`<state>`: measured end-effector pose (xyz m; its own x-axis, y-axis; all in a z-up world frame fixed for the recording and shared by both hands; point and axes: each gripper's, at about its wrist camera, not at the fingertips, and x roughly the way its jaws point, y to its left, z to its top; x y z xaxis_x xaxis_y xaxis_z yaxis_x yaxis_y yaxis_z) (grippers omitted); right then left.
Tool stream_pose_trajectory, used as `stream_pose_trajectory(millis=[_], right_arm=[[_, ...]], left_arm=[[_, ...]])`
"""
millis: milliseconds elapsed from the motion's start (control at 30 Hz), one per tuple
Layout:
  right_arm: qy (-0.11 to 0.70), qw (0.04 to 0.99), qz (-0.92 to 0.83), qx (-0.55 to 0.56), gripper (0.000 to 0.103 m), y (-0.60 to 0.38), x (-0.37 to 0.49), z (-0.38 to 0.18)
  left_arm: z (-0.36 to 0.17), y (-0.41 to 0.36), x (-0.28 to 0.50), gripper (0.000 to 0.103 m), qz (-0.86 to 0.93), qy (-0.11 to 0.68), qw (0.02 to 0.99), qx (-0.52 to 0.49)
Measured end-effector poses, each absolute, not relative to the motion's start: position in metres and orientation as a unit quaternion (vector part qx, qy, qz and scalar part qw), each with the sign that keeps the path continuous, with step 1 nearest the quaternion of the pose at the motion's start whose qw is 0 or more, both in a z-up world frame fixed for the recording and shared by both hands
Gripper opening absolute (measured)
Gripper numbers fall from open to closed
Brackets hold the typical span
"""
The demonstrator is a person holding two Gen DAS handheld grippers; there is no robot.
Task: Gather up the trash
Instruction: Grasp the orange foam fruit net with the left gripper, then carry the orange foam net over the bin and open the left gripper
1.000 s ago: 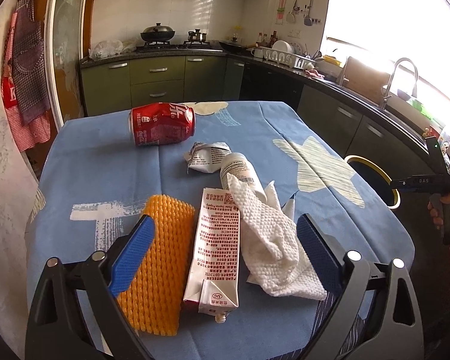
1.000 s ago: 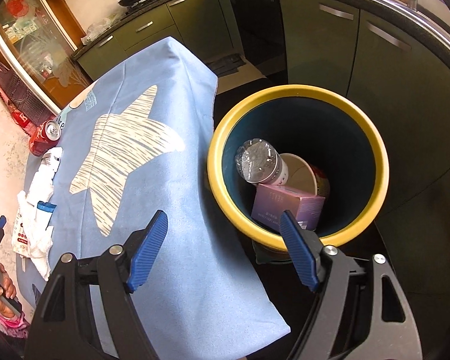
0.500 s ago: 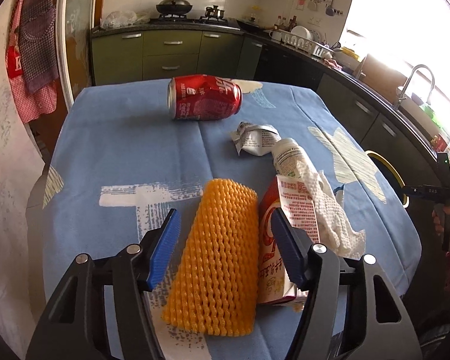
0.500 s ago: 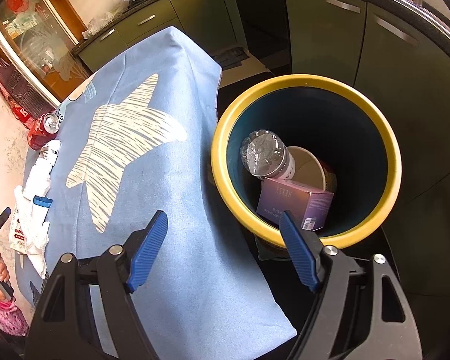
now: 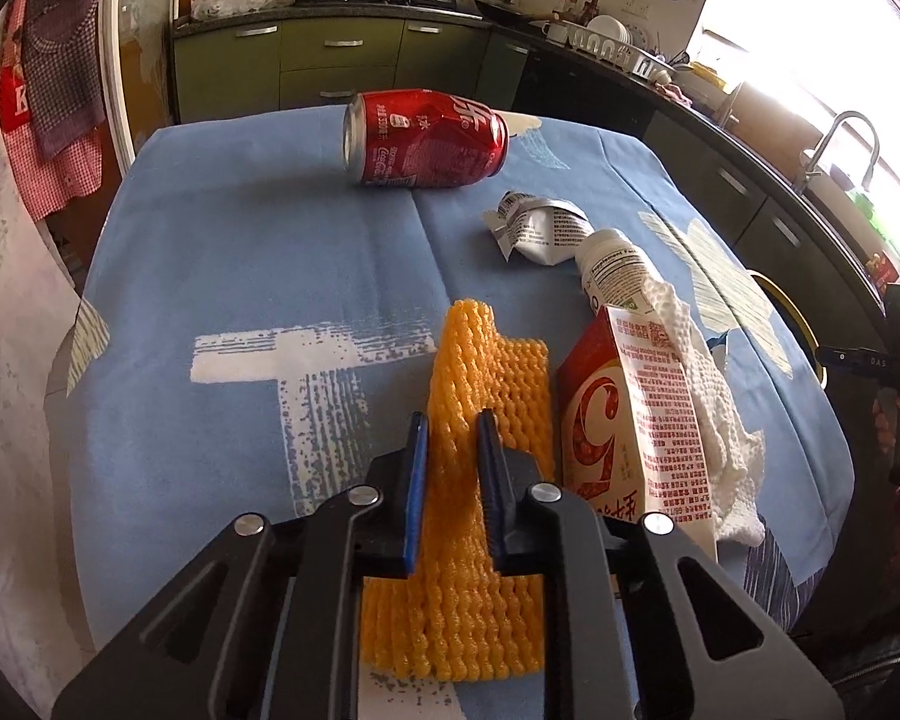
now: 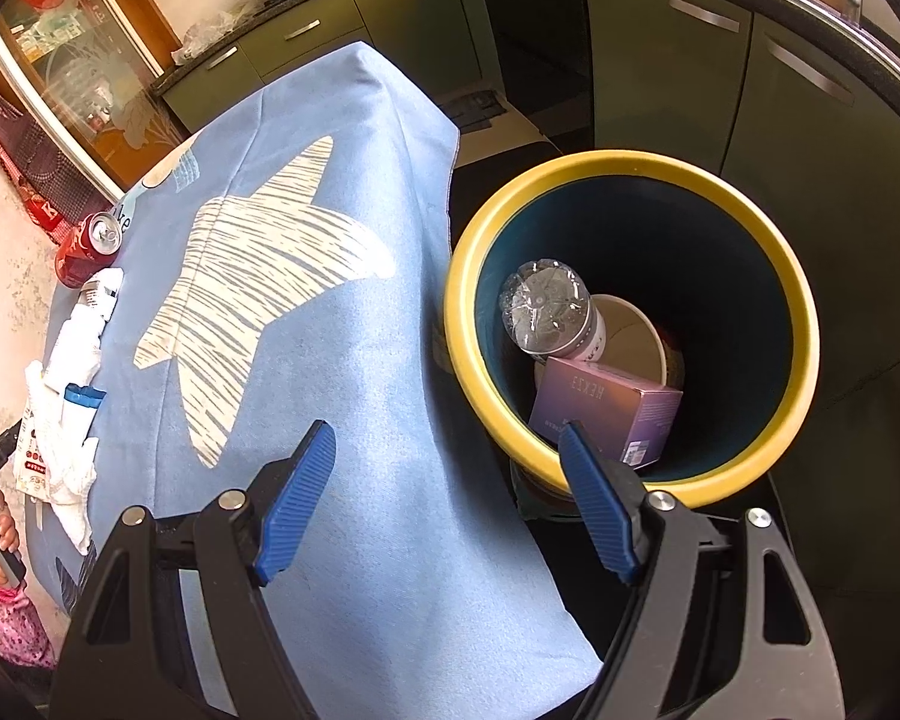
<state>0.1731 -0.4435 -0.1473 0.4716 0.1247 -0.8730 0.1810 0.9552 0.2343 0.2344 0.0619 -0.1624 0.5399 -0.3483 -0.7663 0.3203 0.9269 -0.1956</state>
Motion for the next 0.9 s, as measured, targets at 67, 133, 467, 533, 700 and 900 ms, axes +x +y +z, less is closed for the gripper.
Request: stream_pose_trajectory(millis=[67, 133, 467, 533, 700, 900], right_arm=[[0.513, 0.846, -0.015, 0.148, 0.073, -0.442, 0.173, -0.146], [0.512, 0.846, -0.014, 0.147, 0.073, -0.442, 0.172, -0.146], [0.494, 0.855, -0.018, 0.157, 0.073, -0.450, 0.161, -0.141], [0.488, 0.858, -0.023, 0.159, 0.073, -0.455, 0.157, -0.139], [0.468, 0.866, -0.040, 0.171, 0.073, -0.474, 0.141, -0.131], [0.447, 0.870, -0.068, 0.197, 0.073, -0.506, 0.115, -0.130]], left_arm=[[-0.153, 0.063, 0.230, 0.014, -0.188, 0.428, 0.884, -0.011], [-0.142, 0.062, 0.225, 0.014, -0.186, 0.414, 0.891, -0.002], [-0.060, 0.008, 0.206, 0.014, -0.225, 0.340, 0.910, 0.070], [-0.049, -0.012, 0.205, 0.014, -0.246, 0.333, 0.907, 0.080], [-0.036, -0.092, 0.212, 0.014, -0.322, 0.327, 0.883, 0.103], [-0.040, -0.206, 0.220, 0.014, -0.412, 0.343, 0.836, 0.118]])
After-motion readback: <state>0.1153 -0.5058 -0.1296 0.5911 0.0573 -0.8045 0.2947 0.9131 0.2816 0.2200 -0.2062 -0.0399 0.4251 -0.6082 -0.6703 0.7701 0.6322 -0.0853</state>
